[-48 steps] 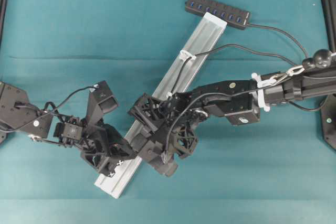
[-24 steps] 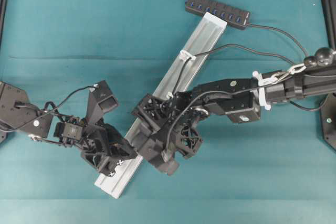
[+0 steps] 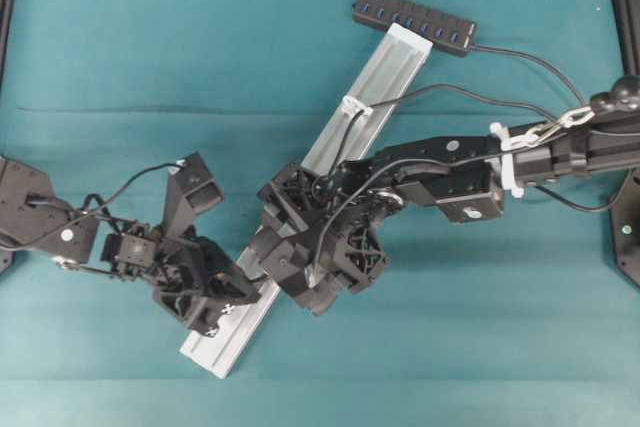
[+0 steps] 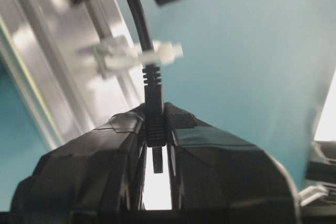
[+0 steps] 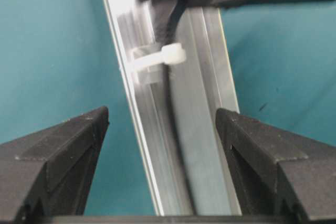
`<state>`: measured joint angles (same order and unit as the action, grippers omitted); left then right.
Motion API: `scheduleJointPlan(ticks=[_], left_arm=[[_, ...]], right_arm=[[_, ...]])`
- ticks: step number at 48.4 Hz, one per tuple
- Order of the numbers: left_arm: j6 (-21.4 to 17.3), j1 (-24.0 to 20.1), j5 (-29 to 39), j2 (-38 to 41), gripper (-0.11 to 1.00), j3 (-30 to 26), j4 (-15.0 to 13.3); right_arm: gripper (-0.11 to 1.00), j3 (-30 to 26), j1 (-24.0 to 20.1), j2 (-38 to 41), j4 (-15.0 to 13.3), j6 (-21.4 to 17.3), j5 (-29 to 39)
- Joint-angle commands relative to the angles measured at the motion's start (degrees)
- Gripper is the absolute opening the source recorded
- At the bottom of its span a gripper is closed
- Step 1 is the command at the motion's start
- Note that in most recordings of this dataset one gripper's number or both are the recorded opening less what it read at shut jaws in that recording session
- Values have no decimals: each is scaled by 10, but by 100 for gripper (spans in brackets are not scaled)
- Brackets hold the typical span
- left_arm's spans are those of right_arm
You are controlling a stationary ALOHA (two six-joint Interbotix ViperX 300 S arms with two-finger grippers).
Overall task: Pass the USB cable through three rings with both arms.
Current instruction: 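Close the left gripper on the USB plug and open the right gripper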
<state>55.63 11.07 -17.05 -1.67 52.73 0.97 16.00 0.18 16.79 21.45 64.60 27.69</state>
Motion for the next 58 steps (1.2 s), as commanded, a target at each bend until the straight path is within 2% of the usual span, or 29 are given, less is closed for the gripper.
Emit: scheduleJointPlan(ticks=[1,6,22,31,41,47,58], left_arm=[[13,6,-2,-27,10,5,2],[25,5,-2,-45,10,18,2],[25,26,12,-71,10,26,3],[27,47,20,-104,10,33,2],[26,48,47,-165,10,45,2],[27,48,69,-194,10,54,2],[27,47,98,-236,10,69,2]], right_arm=[[87,4,3,-11,-1,-7,-4],[87,11,4,-15,-1,-7,-7],[87,20,20,-30,-1,-12,-15],[87,26,39,-47,-1,-34,-12],[87,44,55,-68,2,-65,-15],[87,52,58,-82,8,-117,-16],[87,71,70,-108,7,-248,-16]])
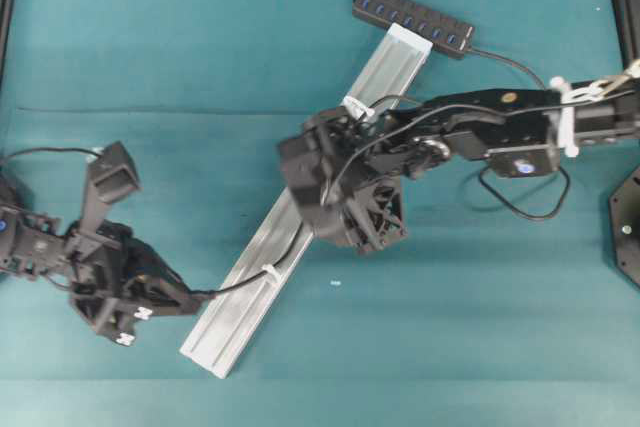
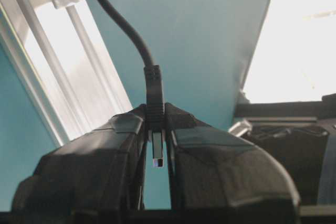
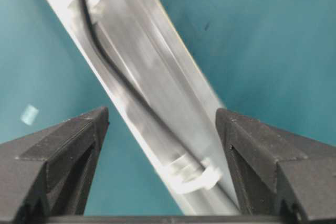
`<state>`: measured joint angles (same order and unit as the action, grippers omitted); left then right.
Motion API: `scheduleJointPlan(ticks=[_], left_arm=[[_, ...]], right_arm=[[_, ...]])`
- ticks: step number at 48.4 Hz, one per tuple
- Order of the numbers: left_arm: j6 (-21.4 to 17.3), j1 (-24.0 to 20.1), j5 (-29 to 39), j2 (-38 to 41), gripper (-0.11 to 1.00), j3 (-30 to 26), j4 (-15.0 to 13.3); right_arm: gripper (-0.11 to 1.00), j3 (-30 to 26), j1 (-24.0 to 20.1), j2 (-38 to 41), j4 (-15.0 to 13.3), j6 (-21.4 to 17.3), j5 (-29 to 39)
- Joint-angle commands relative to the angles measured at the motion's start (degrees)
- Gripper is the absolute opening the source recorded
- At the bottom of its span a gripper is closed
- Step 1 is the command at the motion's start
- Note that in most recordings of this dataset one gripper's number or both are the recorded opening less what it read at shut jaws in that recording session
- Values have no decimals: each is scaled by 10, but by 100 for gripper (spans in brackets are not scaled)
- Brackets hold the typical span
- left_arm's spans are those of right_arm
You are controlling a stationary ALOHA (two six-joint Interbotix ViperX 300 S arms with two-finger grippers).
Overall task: Pass the USB cable through three rings with both arms.
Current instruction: 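Pull the cable taut with the left gripper while the right gripper lifts away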
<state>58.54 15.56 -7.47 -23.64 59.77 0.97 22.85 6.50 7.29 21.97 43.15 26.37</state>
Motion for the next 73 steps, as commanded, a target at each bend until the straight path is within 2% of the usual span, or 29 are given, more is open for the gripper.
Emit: scheduleJointPlan(ticks=[1,6,15,33,43,57,73], left_arm=[[-2,3,3,-18,10,-1,2],[-2,4,4,-19,10,0,2],[-2,4,4,-17,10,-3,3],[-3,4,4,-16,10,-3,2],[-5,4,4,-16,10,-2,2],[-7,3,3,-16,10,-3,2],[-7,3,4,-15,10,-3,2]], right_arm=[[87,5,9,-15,1,-45,-3],[87,18,14,-31,0,-93,-3],[84,39,17,-71,-1,-136,-15],[82,109,18,-161,-1,-222,-134],[83,136,17,-175,1,-269,-172],[82,134,9,-168,1,-365,-192],[82,145,9,-169,1,-370,-256]])
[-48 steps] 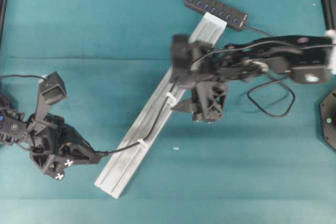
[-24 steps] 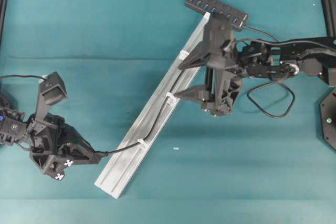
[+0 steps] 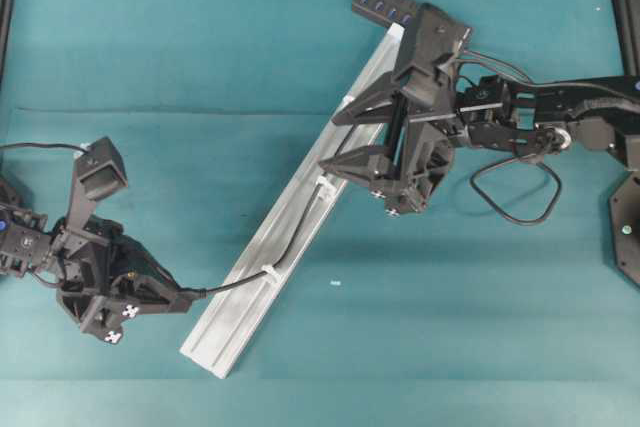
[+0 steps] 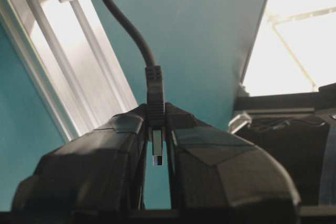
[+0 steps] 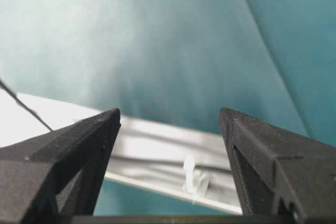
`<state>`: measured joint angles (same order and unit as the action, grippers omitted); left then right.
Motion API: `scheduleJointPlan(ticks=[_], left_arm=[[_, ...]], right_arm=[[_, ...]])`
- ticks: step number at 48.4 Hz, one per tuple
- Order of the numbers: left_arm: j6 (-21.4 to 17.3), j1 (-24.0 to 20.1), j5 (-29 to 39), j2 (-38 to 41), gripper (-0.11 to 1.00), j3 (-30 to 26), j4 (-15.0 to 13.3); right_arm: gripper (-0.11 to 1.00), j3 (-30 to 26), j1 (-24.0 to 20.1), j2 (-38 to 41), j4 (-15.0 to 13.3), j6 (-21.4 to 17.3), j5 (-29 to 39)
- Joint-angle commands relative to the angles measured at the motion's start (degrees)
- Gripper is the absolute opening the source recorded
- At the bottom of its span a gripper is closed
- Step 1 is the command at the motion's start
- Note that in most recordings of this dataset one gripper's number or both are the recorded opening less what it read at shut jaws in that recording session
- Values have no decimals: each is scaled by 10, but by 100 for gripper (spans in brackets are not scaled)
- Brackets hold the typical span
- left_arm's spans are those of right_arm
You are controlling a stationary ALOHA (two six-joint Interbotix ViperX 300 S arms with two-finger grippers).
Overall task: Pass the USB cable through three rings with both arms.
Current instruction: 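Pull the cable taut with the left gripper while the right gripper lifts away, then open the left gripper to lay the plug on the rail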
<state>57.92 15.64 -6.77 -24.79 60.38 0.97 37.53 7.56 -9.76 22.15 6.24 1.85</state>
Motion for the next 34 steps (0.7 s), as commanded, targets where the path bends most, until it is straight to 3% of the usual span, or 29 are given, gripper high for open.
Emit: scheduleJointPlan(ticks=[1,4,13,17,34], left_arm=[[-1,2,-4,-4,11,-9,2],[-1,3,2,-4,21,-9,2],[-7,2,43,0,75,-15,4],[-24,2,48,4,93,-18,7],[-157,-11,48,-4,95,-44,6]], right_arm=[[82,-2,-2,2,-2,-1,-11],[82,-1,-2,1,-1,-1,-11],[82,0,-4,1,-1,-4,-9],[82,1,-4,0,-1,-5,-9],[82,0,-6,-12,-2,0,-18]])
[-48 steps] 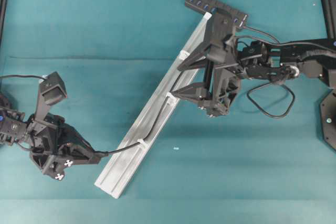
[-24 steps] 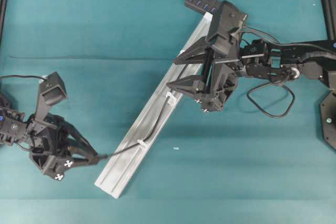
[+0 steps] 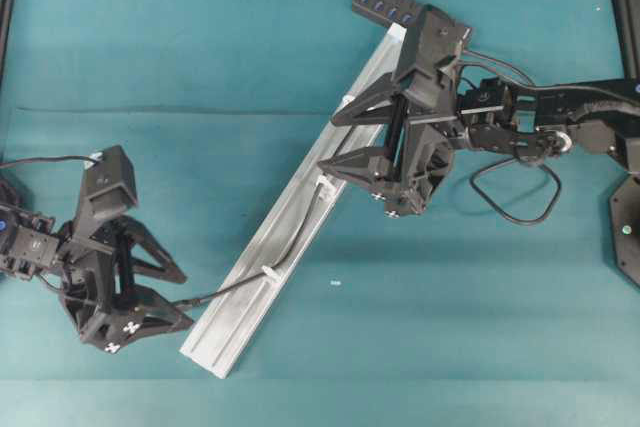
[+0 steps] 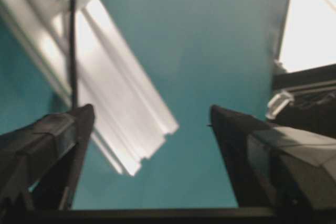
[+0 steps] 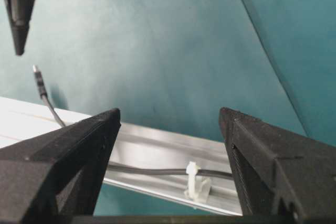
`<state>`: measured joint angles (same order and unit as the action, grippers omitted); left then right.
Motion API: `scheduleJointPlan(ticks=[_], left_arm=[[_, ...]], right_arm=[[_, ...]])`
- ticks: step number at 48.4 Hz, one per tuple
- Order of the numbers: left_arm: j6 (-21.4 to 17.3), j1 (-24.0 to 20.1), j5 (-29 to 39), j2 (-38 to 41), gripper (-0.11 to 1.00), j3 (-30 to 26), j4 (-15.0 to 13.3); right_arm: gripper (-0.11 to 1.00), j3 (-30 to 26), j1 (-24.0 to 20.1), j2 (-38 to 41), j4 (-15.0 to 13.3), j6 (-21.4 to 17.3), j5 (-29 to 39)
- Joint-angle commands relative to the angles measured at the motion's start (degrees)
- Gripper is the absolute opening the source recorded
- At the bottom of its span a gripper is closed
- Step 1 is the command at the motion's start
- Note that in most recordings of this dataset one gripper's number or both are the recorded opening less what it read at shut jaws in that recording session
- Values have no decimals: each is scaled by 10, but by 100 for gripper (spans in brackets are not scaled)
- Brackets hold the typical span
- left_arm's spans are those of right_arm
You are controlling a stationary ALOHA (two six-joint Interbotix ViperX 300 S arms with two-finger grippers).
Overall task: Pass the USB cable through three rings with both arms.
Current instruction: 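Open the left gripper to lay the plug on the rail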
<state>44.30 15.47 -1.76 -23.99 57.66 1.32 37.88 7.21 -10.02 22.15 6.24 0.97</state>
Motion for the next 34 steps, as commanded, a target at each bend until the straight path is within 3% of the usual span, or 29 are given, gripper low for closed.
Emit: scheduleJointPlan(ticks=[1,14,28,34], left_arm=[[-32,-11,-1,-15,95,-18,3],[-185,-52,-1,-81,94,-22,3],[-229,-121,-3,-170,93,-4,3],[-252,-155,-6,-206,92,1,3]], right_arm=[[82,-4,-3,-13,-2,0,-12],[82,33,-7,-81,-3,2,-36],[82,121,-7,-193,-4,3,-105],[82,144,-8,-232,-11,3,-103]])
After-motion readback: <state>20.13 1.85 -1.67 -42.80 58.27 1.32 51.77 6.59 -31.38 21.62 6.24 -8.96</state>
